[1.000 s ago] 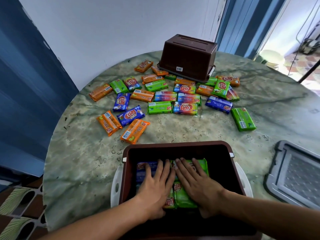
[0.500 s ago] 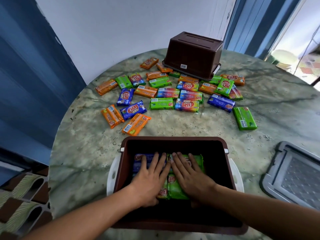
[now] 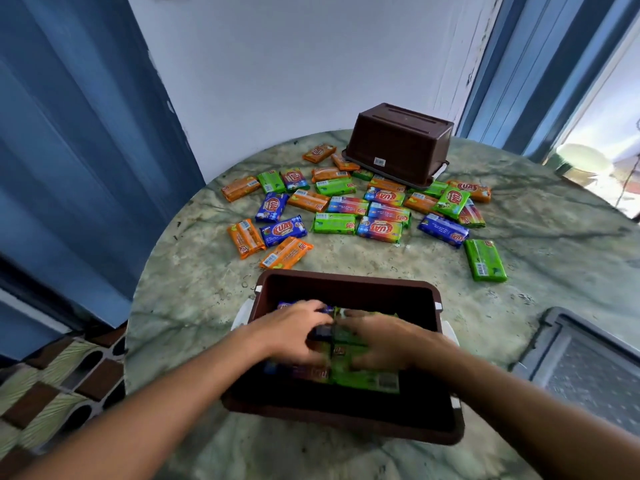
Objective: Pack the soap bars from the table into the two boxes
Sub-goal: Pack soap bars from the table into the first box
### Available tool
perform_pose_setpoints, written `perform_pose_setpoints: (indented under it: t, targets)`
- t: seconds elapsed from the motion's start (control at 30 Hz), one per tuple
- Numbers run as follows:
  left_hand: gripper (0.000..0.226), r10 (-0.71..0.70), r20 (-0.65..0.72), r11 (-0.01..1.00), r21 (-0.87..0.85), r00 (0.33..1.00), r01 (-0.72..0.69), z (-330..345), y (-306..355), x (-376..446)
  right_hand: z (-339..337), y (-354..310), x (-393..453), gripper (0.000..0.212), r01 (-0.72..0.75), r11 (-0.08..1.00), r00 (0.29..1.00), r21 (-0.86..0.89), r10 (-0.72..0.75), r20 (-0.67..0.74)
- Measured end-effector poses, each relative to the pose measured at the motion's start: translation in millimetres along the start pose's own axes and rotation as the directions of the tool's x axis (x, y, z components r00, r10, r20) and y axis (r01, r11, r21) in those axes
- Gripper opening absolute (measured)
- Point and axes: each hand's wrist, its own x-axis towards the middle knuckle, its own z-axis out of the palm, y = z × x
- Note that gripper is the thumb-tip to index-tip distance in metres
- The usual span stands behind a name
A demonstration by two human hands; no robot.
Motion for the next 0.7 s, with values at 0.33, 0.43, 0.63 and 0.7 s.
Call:
perform_pose_setpoints:
  t: [0.33, 0.43, 0.63, 0.7]
  targets:
    - [0.027, -0.703, -0.013, 0.403, -0.831, 0.711, 0.384, -32.7, -58.8, -43.4, -39.0, 70.8, -45.1, 0.05, -0.459, 0.513, 0.678, 0.725, 0.73, -0.088]
    - [0.035, -0.617, 0.125, 0.187, -0.935, 0.777, 0.3, -19.8, -52.2, -39.5, -1.8, 78.4, -40.1, 0.06, -0.376, 0.234, 0.706, 0.896, 0.699, 0.114]
    - [0.035, -0.63, 0.007, 0.166, -0.976, 0.777, 0.143, -12.4, -68.5, -31.5, 4.6, 64.4, -14.5, 0.047, -0.25, 0.162, 0.624, 0.955, 0.781, 0.031]
    - [0.034, -0.651, -0.008, 0.165, -0.977, 0.759, 0.132, -18.4, -82.1, -34.6, -1.5, 54.1, 0.2, 0.046, -0.232, 0.159, 0.633, 0.96, 0.773, 0.025]
